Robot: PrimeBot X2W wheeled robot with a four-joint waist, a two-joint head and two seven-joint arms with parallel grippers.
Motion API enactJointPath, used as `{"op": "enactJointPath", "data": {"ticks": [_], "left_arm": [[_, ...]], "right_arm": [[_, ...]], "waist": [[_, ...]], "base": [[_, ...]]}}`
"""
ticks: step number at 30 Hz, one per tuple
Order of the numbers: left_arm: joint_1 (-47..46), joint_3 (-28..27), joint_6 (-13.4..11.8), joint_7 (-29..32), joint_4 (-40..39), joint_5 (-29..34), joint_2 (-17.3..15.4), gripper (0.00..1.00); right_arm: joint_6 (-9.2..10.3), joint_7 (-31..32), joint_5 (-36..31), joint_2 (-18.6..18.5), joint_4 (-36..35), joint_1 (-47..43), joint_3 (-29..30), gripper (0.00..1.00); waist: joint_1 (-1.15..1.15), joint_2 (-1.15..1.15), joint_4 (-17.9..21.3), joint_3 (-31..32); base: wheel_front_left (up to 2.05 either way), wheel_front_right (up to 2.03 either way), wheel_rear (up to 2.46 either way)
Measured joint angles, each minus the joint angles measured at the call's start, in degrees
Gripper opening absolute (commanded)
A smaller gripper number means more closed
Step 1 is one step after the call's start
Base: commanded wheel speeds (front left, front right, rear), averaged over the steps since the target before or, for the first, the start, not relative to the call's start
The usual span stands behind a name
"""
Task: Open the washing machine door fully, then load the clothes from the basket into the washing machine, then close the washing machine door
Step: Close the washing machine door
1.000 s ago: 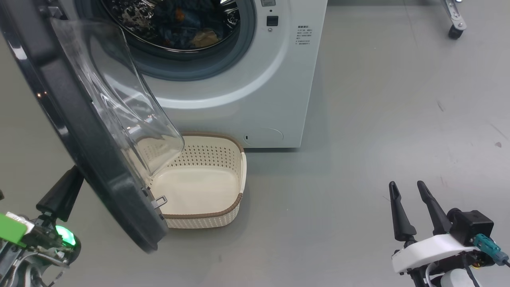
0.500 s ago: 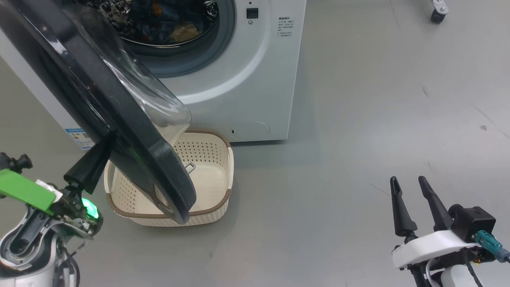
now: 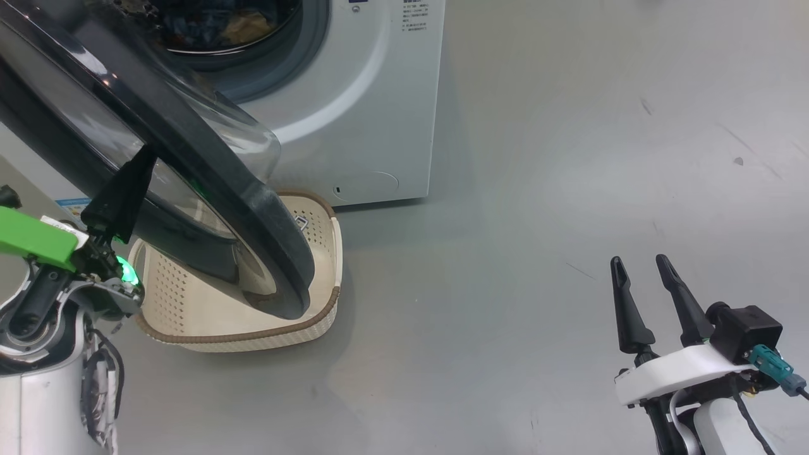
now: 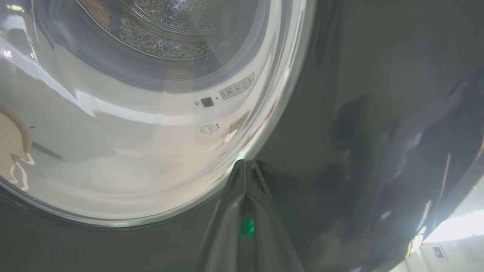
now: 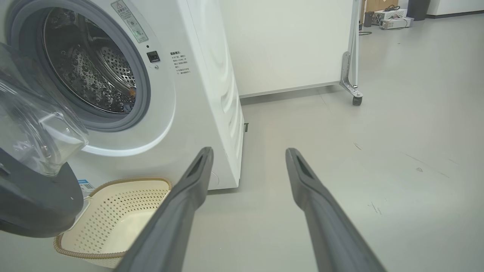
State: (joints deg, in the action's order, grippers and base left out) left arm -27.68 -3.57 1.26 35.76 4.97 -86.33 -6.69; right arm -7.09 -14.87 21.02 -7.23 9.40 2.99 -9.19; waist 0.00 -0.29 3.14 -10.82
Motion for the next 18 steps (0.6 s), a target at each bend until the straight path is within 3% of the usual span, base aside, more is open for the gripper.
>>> {"op": "enactJointPath", "data": {"ticks": [18], "left_arm": [[-10.10, 0.82, 0.01, -4.77, 8.77, 4.45, 0.60, 0.00]], "right_arm": [[0.00, 0.00, 0.08, -0.03, 0.13, 2.61, -0.53, 1.00]], "waist": [[0.00, 0.00, 4.61, -3.36]], "base": [[0.00, 0.00, 0.00]]}}
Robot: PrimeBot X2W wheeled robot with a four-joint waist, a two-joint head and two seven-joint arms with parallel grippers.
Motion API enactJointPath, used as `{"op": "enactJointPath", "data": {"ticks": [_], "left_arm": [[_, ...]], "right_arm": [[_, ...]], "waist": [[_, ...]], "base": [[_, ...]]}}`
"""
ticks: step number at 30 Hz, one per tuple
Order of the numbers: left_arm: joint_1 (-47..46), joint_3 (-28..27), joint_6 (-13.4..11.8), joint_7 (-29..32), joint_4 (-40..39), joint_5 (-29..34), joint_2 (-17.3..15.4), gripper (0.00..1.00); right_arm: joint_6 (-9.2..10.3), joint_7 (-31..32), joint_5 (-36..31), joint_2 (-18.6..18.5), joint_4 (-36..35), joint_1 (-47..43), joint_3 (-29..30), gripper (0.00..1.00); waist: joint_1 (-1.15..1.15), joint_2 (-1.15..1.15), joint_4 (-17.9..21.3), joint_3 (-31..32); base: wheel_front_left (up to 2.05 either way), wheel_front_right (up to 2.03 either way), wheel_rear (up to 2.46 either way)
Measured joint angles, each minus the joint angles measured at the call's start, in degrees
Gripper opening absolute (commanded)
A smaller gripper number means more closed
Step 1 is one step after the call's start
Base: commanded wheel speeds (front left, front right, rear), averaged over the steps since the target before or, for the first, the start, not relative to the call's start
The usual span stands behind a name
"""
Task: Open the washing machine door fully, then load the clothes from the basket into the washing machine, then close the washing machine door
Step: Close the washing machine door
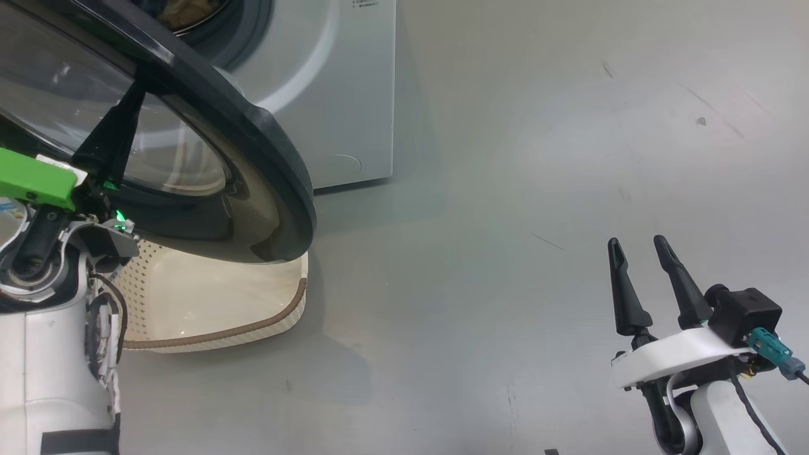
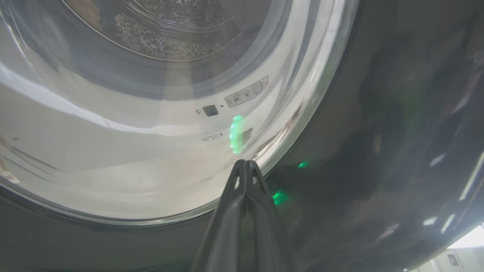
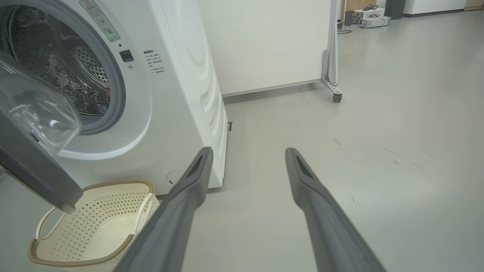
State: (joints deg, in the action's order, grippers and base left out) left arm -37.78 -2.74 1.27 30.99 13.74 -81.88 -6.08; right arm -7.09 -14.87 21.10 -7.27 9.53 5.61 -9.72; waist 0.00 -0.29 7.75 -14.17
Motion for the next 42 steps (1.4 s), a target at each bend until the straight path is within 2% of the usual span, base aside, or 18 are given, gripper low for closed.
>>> {"op": "enactJointPath", "data": {"ticks": [7, 10, 17, 23, 24, 27, 28, 29, 31, 34, 42], "left_arm": [[-2.43, -0.70, 0.20, -2.34, 4.37, 1.85, -0.10, 0.00], [-3.07, -0.22, 1.13, -2.35, 5.83, 2.02, 0.01, 0.00], [-3.19, 1.02, 3.18, -2.85, 8.67, 2.37, 0.40, 0.00], [-2.60, 2.93, 4.21, -4.55, 9.77, 6.79, -0.73, 0.00], [-2.16, 2.93, 4.43, -5.19, 9.78, 6.83, -0.96, 0.05], [-0.31, 3.08, 4.74, -7.40, 9.66, 9.12, -1.68, 0.73], [0.43, 3.18, 4.92, -8.00, 9.51, 10.46, -2.01, 0.91], [1.09, 3.16, 5.08, -8.76, 9.39, 10.84, -2.29, 1.00], [2.73, 3.92, 5.15, -11.54, 8.70, 14.97, -4.08, 1.00], [5.70, 6.65, 5.23, -15.13, 7.01, 23.59, -8.93, 1.00], [12.52, 10.28, 5.47, -22.76, 4.79, 31.62, -8.94, 1.00]], "right_arm": [[0.00, 0.00, 0.00, -0.08, 0.29, 0.59, 0.19, 1.00], [0.00, 0.00, 0.01, -0.12, 0.40, 0.59, 0.48, 1.00], [0.00, 0.00, 0.00, -0.42, 0.99, 0.49, 1.85, 1.00], [0.00, 0.00, 0.00, -0.59, 1.05, 0.32, 2.14, 1.00], [0.00, 0.00, 0.00, -0.64, 1.10, 0.28, 2.21, 1.00], [0.00, 0.00, -0.01, -0.79, 1.13, -0.20, 2.49, 1.00], [0.00, 0.00, -0.01, -0.87, 1.13, -0.66, 2.58, 1.00], [0.00, 0.00, -0.01, -0.90, 1.16, -1.10, 2.64, 1.00], [0.00, 0.00, -0.01, -0.93, 1.20, -1.66, 2.49, 1.00], [0.00, 0.00, -0.01, -0.86, 1.18, -1.93, 2.80, 1.00], [0.00, 0.00, -0.02, -0.83, 1.09, -3.64, 4.26, 1.00]], "waist": [[0.00, 0.00, 1.34, -0.34], [0.00, 0.00, 1.40, -0.23], [0.00, 0.00, 0.59, 1.02], [-0.01, 0.00, -0.81, 2.31], [0.00, 0.00, -1.06, 2.56], [-0.01, 0.00, -1.84, 3.33], [0.00, 0.00, -2.11, 3.57], [-0.01, 0.00, -2.40, 3.81], [0.00, 0.00, -2.93, 4.27], [0.00, 0.00, -3.56, 4.98], [-0.01, 0.00, -5.29, 6.12]], "base": [[0.00, 0.00, 0.00], [0.00, 0.00, 0.00], [0.00, 0.00, 0.00], [0.00, 0.00, 0.00], [0.00, 0.00, 0.00], [0.00, 0.00, 0.00], [0.00, 0.00, 0.00], [0.00, 0.00, 0.00], [0.00, 0.00, 0.00], [0.00, 0.00, 0.00], [0.00, 0.00, 0.00]]}}
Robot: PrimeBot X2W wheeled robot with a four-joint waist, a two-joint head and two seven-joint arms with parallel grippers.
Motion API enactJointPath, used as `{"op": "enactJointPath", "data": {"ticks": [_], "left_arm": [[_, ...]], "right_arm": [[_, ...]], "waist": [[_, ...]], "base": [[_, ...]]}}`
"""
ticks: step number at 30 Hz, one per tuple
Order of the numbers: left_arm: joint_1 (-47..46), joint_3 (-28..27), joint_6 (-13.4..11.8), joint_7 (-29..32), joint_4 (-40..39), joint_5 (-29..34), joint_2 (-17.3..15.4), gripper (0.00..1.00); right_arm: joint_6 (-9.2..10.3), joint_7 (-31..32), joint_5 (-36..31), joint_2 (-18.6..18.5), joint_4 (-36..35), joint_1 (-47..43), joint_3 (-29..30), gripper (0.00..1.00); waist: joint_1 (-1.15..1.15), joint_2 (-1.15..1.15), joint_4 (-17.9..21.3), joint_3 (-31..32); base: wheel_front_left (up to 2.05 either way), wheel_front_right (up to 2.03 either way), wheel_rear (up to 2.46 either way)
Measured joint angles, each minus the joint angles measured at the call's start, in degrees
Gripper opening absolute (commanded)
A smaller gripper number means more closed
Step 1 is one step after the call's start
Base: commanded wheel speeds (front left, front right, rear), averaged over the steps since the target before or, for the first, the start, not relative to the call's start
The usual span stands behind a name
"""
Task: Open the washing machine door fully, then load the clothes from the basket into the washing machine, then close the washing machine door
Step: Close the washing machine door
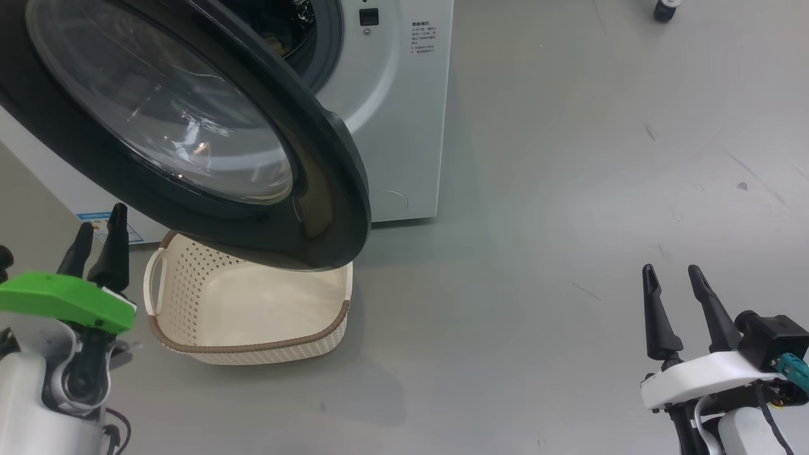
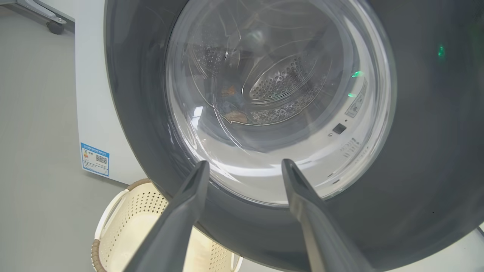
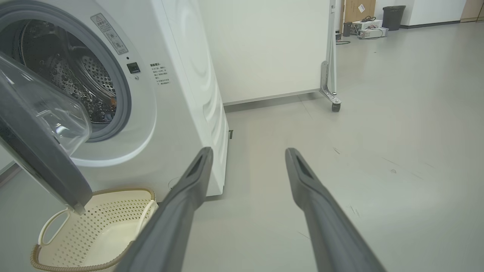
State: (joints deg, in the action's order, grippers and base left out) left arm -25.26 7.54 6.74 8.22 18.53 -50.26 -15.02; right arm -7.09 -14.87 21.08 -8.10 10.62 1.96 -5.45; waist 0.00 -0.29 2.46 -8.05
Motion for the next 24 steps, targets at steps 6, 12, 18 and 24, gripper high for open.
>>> {"op": "enactJointPath", "data": {"ticks": [6, 12, 18, 24], "left_arm": [[4.00, 1.99, 0.00, -6.92, -0.87, 4.12, 0.62, 1.00], [6.83, 2.74, 0.19, -13.49, -1.12, 8.14, 1.19, 1.00], [10.03, 4.00, 0.19, -18.03, -1.11, 11.78, 1.25, 1.00], [12.17, 5.67, -0.10, -21.36, -1.02, 15.01, 1.74, 1.00]], "right_arm": [[0.00, 0.00, -0.20, -0.21, -0.18, -0.63, 0.16, 1.00], [0.00, 0.00, -0.44, -0.41, -0.33, -0.74, 0.07, 1.00], [0.00, 0.00, -0.44, -0.36, -0.38, -1.22, -0.48, 1.00], [0.00, 0.00, -0.44, -0.35, -0.49, -2.18, -0.45, 1.00]], "waist": [[0.00, 0.00, -1.64, 0.79], [0.00, 0.00, -3.10, 1.73], [0.00, 0.00, -4.01, 2.61], [0.00, 0.00, -4.60, 3.01]], "base": [[0.00, 0.00, 0.00], [0.00, 0.00, 0.00], [0.00, 0.00, 0.00], [0.00, 0.00, 0.00]]}}
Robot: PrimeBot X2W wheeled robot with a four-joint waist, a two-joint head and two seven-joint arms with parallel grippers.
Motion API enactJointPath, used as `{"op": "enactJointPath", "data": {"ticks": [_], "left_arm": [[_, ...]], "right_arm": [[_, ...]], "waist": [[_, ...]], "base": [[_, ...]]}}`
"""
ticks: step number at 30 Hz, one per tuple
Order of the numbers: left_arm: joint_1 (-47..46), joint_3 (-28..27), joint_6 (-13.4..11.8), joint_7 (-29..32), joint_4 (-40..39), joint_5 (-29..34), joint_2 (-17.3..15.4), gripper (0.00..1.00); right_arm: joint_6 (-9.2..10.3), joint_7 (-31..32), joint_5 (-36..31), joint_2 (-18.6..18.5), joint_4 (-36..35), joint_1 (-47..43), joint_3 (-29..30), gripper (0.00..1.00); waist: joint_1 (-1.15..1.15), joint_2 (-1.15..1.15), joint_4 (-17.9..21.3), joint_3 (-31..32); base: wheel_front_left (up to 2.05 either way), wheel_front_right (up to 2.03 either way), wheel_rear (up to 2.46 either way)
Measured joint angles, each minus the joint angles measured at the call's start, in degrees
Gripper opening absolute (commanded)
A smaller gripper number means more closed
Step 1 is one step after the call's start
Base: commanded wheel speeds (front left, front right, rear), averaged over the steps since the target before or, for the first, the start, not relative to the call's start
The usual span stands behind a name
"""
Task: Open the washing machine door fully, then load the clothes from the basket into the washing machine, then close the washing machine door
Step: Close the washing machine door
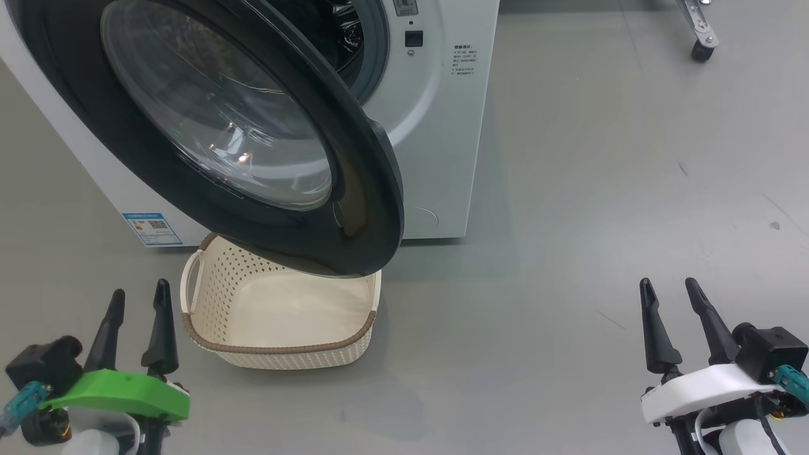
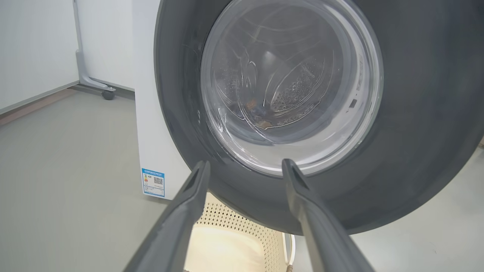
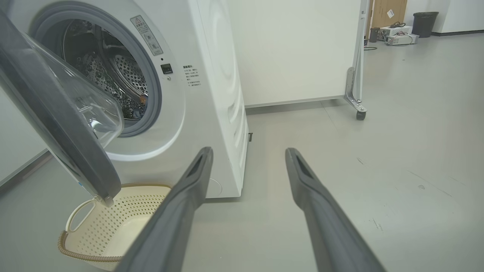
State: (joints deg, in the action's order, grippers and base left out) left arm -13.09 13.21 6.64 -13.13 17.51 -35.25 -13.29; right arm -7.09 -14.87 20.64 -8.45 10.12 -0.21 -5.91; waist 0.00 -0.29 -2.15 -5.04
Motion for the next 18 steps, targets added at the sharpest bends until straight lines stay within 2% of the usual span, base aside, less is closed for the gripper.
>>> {"op": "enactJointPath", "data": {"ticks": [18], "left_arm": [[7.28, 0.46, -4.31, -1.09, 1.35, 9.11, 0.47, 1.00]], "right_arm": [[0.00, 0.00, -0.26, -0.05, 0.18, -0.91, -0.46, 1.00]], "waist": [[0.00, 0.00, -1.26, 2.81]], "base": [[0.00, 0.00, 0.00]]}}
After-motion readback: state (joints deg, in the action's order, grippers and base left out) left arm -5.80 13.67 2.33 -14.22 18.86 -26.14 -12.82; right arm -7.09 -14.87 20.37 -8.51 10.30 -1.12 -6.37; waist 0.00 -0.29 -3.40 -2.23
